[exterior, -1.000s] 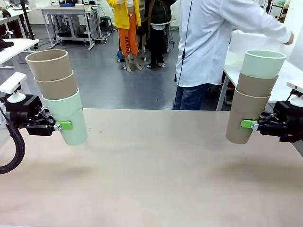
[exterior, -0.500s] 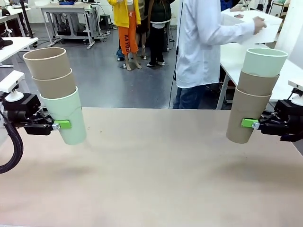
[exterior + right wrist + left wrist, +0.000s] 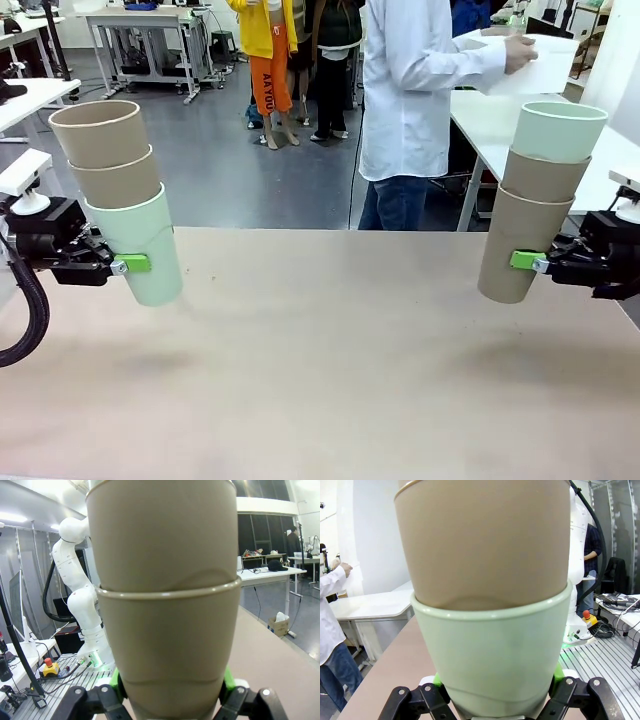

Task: Stack the cups and store them in the basket.
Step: Place the stack of Reusable plastic cups into the Pantry Basket.

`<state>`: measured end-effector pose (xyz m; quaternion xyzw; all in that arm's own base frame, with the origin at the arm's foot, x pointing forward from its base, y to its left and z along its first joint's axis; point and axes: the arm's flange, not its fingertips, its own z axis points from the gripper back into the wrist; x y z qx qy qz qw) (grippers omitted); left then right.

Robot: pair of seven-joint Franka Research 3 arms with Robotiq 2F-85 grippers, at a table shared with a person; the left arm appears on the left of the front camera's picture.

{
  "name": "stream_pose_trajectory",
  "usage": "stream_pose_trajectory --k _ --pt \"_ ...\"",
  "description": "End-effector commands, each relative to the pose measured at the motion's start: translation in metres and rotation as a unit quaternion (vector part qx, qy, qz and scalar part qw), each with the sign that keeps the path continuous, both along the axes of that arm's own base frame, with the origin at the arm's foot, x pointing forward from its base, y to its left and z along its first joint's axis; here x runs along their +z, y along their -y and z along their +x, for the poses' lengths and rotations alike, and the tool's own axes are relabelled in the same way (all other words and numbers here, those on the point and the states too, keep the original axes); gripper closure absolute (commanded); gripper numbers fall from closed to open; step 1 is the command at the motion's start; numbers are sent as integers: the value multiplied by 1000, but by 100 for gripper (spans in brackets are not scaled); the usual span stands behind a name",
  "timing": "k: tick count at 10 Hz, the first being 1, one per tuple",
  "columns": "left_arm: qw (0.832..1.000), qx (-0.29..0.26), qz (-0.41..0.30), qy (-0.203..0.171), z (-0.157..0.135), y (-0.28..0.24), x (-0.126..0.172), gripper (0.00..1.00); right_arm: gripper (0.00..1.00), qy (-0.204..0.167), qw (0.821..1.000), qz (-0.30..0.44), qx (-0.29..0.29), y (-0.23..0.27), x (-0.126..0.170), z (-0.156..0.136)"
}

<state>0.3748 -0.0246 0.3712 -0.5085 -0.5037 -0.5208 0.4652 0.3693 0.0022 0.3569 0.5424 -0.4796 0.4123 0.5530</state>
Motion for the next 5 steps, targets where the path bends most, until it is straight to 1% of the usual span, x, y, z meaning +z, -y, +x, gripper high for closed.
stream_pose_trajectory --k 1,5 --pt "1000 0 -3 6 -2 1 5 15 15 4 1000 2 -4 -4 4 2" --pt "1000 0 -3 6 -2 1 5 15 15 4 1000 2 -4 -4 4 2"
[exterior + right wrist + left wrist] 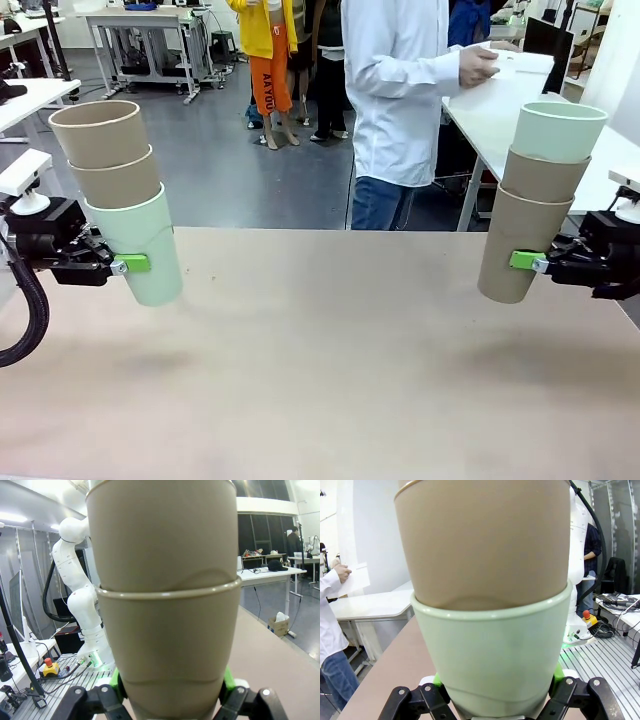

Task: Stack the cups and store them in the basket.
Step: Place the stack of Reusable plastic cups into the Pantry Basket.

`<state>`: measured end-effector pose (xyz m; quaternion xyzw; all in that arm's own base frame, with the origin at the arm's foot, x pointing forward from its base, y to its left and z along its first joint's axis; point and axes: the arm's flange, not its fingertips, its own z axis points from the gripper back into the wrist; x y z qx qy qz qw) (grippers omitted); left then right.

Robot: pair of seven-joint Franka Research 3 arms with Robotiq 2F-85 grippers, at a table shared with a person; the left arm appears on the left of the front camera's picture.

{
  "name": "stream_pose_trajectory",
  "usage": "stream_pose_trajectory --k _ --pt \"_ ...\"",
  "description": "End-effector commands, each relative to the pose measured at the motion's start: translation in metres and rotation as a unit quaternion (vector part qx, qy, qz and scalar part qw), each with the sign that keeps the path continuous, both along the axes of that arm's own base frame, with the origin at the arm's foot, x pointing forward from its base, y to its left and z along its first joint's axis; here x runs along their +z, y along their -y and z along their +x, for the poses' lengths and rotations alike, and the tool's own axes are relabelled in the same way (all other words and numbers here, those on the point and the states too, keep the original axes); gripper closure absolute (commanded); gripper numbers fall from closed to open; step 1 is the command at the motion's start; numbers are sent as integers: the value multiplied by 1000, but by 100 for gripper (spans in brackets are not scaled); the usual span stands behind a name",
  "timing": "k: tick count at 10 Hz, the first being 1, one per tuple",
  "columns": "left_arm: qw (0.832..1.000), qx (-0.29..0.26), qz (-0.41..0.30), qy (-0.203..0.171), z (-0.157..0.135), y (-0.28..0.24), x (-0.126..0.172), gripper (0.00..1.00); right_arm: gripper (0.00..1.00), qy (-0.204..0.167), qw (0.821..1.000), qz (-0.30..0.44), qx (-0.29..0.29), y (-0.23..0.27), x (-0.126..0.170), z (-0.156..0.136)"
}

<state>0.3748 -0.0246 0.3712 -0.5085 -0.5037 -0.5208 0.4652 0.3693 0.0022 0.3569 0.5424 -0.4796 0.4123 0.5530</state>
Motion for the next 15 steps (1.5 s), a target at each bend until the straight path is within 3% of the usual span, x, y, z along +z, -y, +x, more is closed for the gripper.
stream_pose_trajectory --k 1,15 --pt "1000 0 -3 6 -2 1 5 15 15 4 1000 2 -4 -4 4 2" --pt "1000 0 -3 6 -2 1 5 15 15 4 1000 2 -4 -4 4 2"
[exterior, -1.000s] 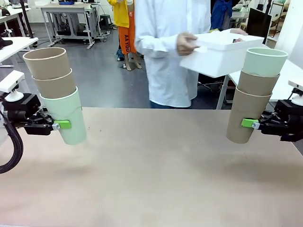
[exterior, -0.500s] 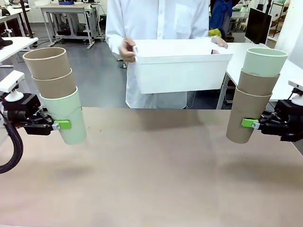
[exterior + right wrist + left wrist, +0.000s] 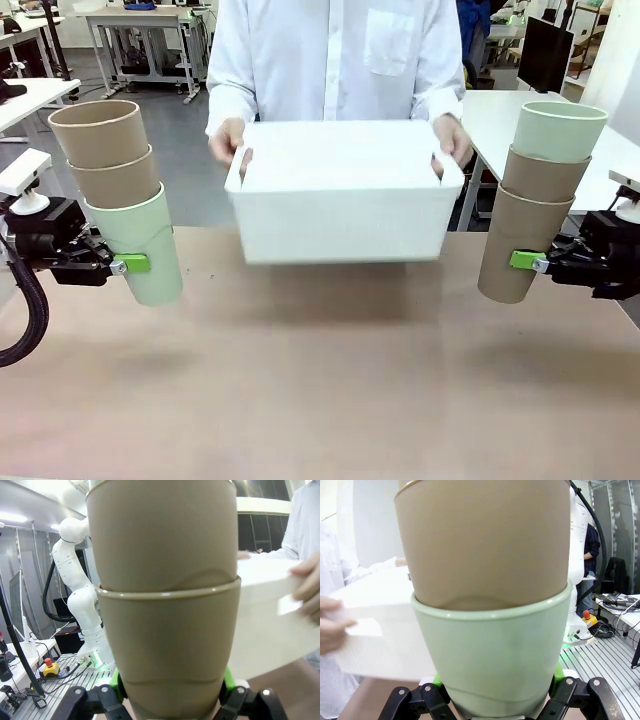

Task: Stack the cups and store them in the basket.
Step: Place the stack of Reusable plastic cups into the Pantry Basket.

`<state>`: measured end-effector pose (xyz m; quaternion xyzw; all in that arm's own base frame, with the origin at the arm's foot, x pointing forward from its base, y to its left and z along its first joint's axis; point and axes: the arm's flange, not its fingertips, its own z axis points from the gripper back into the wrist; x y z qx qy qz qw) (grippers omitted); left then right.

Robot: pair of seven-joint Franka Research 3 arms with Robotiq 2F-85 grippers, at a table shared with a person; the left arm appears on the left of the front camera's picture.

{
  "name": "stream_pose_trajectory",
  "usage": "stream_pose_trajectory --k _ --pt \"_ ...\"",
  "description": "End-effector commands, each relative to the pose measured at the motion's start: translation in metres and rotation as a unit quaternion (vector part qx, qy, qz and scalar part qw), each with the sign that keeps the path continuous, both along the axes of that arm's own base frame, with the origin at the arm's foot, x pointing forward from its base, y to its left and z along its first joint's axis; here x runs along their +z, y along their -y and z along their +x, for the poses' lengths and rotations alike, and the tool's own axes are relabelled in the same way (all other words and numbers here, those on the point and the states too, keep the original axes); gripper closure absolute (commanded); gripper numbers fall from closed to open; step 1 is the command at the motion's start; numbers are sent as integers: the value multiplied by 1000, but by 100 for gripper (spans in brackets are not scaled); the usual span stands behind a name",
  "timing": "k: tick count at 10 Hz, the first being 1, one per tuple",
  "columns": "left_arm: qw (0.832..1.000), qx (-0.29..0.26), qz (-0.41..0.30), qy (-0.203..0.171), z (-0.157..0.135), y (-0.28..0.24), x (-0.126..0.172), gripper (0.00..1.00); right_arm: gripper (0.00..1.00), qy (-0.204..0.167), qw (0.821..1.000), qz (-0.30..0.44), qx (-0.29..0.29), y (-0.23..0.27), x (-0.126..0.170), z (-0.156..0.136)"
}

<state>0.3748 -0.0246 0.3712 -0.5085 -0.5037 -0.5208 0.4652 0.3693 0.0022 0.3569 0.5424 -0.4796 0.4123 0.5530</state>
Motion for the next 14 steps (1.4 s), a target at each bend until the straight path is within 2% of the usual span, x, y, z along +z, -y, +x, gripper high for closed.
stream_pose_trajectory --k 1,14 --pt "1000 0 -3 6 -2 1 5 15 15 4 1000 2 -4 -4 4 2" --pt "1000 0 -3 6 -2 1 5 15 15 4 1000 2 -4 -4 4 2"
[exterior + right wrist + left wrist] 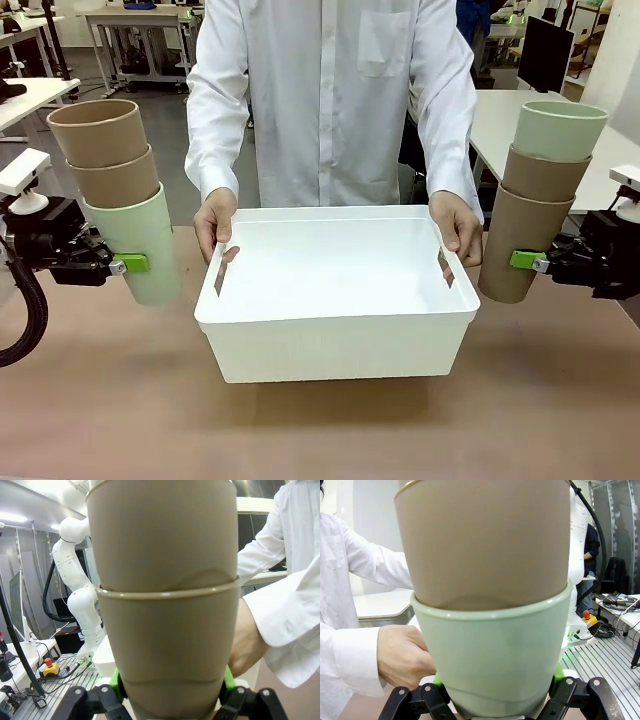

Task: Stack the cups and store them in the basket.
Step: Place the stack of Reusable plastic cups into the Pantry Basket.

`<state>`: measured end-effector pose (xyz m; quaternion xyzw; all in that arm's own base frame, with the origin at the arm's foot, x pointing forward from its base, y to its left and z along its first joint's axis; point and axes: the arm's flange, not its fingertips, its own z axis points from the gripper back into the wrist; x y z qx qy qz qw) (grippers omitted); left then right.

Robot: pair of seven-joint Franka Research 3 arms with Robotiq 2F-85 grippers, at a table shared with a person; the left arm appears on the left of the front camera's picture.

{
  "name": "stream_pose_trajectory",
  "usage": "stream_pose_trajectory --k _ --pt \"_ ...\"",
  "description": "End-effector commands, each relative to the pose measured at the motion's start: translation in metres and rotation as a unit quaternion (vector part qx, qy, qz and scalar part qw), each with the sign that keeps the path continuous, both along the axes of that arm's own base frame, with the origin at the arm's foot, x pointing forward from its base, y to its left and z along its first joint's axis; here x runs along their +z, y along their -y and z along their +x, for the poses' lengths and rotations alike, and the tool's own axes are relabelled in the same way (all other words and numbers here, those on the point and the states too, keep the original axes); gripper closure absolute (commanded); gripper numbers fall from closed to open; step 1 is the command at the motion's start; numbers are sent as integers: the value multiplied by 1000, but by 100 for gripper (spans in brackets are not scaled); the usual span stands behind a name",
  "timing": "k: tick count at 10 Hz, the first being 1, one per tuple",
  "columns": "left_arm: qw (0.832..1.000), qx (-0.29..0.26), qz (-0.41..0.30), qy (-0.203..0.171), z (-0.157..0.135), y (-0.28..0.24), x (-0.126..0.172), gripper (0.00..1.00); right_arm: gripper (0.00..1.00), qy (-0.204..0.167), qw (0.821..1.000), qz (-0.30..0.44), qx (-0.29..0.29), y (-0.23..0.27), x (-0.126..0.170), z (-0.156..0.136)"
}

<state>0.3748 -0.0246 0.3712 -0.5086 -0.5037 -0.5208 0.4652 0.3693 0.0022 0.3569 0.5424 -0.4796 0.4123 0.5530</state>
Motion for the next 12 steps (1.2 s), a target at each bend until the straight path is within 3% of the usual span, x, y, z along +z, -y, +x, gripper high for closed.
stream_pose_trajectory --k 1,12 --pt "1000 0 -3 6 -2 1 5 15 15 4 1000 2 -4 -4 4 2" --pt "1000 0 -3 6 -2 1 5 15 15 4 1000 2 -4 -4 4 2"
